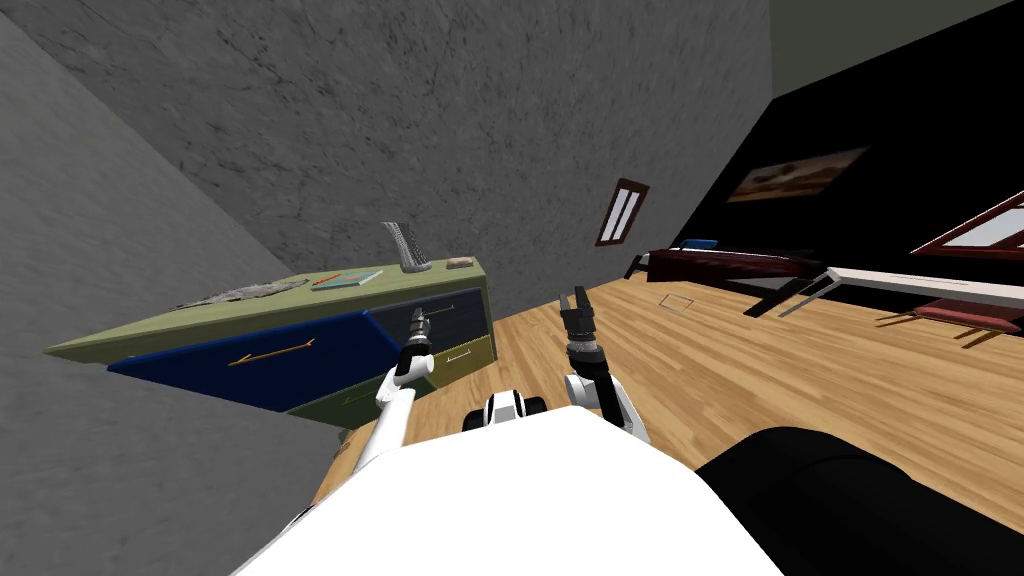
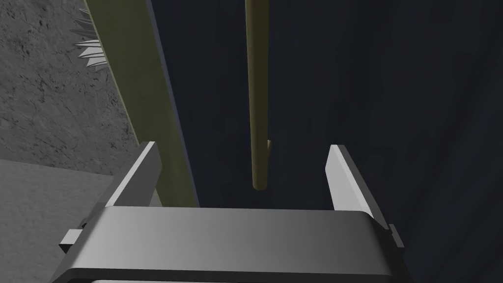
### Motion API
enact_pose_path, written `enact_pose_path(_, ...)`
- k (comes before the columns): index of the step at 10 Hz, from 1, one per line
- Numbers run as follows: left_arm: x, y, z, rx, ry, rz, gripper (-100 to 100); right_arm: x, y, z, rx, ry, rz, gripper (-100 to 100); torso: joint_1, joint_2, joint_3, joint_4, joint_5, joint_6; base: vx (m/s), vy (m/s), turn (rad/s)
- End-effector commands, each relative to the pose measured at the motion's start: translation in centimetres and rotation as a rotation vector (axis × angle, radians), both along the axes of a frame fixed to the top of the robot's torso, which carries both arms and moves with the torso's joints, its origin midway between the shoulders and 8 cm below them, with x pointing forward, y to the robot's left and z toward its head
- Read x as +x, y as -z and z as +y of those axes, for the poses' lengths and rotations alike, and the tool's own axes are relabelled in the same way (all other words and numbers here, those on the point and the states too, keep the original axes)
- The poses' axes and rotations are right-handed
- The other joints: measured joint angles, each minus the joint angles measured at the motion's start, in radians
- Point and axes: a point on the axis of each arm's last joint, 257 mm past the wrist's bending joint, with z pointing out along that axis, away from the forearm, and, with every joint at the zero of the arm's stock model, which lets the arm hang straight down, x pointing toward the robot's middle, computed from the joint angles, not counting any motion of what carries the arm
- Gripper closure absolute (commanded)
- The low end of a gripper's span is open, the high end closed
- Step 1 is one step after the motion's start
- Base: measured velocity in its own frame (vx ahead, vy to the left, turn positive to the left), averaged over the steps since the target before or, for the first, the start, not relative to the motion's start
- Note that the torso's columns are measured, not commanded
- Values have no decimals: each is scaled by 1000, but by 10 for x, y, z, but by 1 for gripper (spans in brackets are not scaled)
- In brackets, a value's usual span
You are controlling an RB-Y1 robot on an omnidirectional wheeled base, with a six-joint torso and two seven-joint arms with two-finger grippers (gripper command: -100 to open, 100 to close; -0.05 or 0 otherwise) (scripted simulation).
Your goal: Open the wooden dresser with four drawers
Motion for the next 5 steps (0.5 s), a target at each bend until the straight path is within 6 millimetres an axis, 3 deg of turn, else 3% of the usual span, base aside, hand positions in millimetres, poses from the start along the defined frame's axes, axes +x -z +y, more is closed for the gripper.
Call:
enact_pose_path(1, 16, -1, 11, -25, -30, 4, -100, 0, 0, 0, 0, 0, 0, 0, 0, 1, 0, 0, 0, 1, -100, 8, -106)
enact_pose_path(2, 19, -4, 23, -32, -59, 0, -100, 0, 0, 0, 0, 0, 0, 0, 0, -1, 0, 0, 0, 0, -108, 2, -145)
enact_pose_path(3, 27, -4, 20, -45, -54, 3, -100, 0, 0, 0, 0, 0, 0, 0, 0, 0, 0, 0, 0, 1, -104, -5, -137)
enact_pose_path(4, 23, -3, 21, -37, -53, 1, -100, 0, 0, 0, 0, 0, 0, 0, 0, 0, 0, 0, 0, 0, -41, -3, -22)
enact_pose_path(5, 16, 0, 11, -26, -30, 6, 100, 0, 0, 0, 0, 0, 0, 0, 0, -3, -2, -1, 0, 0, 85, -2, 197)
